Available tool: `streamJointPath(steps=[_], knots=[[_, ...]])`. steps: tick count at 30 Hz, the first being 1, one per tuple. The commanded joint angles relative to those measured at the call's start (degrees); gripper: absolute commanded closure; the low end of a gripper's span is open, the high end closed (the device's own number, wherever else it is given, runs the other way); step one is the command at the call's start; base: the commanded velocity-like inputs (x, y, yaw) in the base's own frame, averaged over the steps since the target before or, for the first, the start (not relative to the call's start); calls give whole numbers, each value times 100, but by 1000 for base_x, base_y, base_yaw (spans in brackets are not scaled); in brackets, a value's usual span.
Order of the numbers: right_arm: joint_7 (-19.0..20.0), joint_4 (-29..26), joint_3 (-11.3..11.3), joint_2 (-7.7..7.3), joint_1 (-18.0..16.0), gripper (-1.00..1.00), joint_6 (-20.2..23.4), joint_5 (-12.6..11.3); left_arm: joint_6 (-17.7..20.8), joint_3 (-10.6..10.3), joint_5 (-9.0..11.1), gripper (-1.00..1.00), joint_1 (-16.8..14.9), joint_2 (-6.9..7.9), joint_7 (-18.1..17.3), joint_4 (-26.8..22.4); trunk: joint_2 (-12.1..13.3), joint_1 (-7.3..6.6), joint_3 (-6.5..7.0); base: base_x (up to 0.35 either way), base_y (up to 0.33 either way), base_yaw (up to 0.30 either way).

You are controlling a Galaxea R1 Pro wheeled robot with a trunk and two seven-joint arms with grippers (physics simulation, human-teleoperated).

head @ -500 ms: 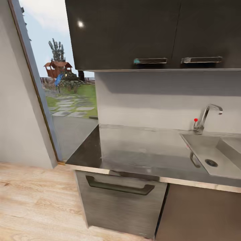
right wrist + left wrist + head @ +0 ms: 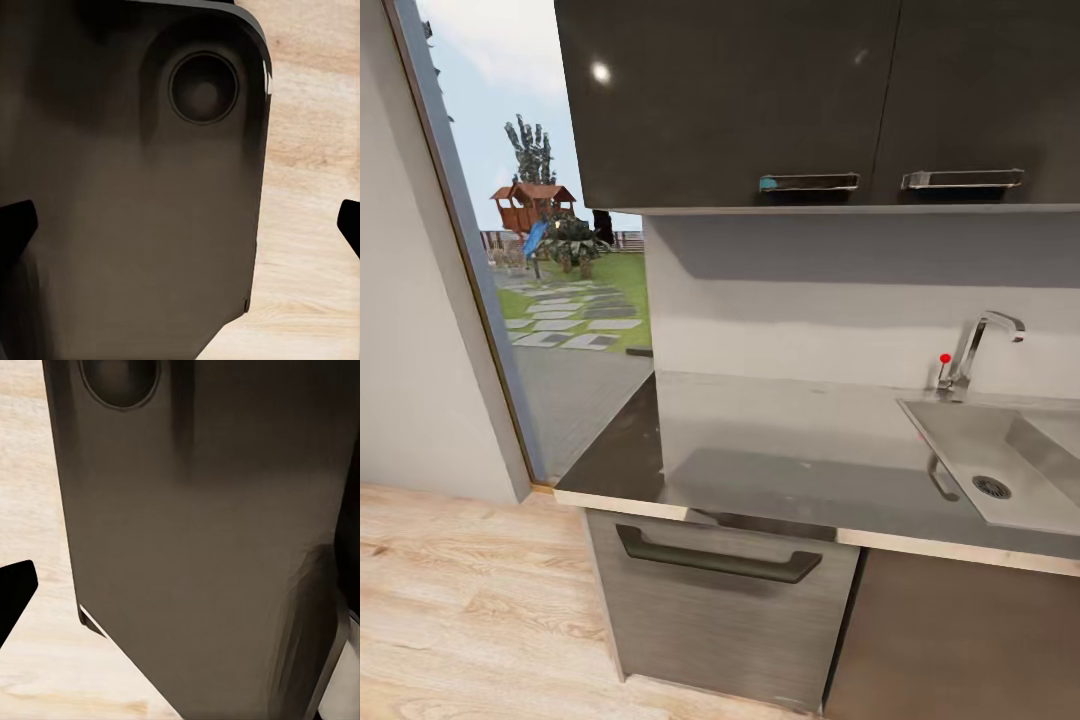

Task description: Put the three can of soda from the living room inside the tash can in the kitchen.

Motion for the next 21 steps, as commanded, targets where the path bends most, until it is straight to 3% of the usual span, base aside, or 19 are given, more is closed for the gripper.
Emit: streamJointPath(steps=[1, 8, 17, 20, 21], knots=[[0, 0, 0, 0, 0, -100, 0, 0, 0, 0, 0, -100, 0, 0, 0, 0, 0, 0, 0, 0, 0, 0], [0, -1, 1, 0, -2, -100, -2, 1, 5, 2, 5, -100, 4, 0, 1, 1, 0, 0, 0, 0, 0, 0], [15, -215, 16, -74, -12, -100, -261, 6, 0, 21, -16, -100, 3, 266, 13, -39, 0, 0, 0, 0, 0, 0], [17, -248, 8, -86, -11, -100, -357, 12, -13, 14, -19, -100, -1, 190, -4, -44, 0, 0, 0, 0, 0, 0], [17, -254, 6, -88, -12, -100, -646, 12, -14, 10, -22, -100, -1, 150, -5, -45, 0, 0, 0, 0, 0, 0]])
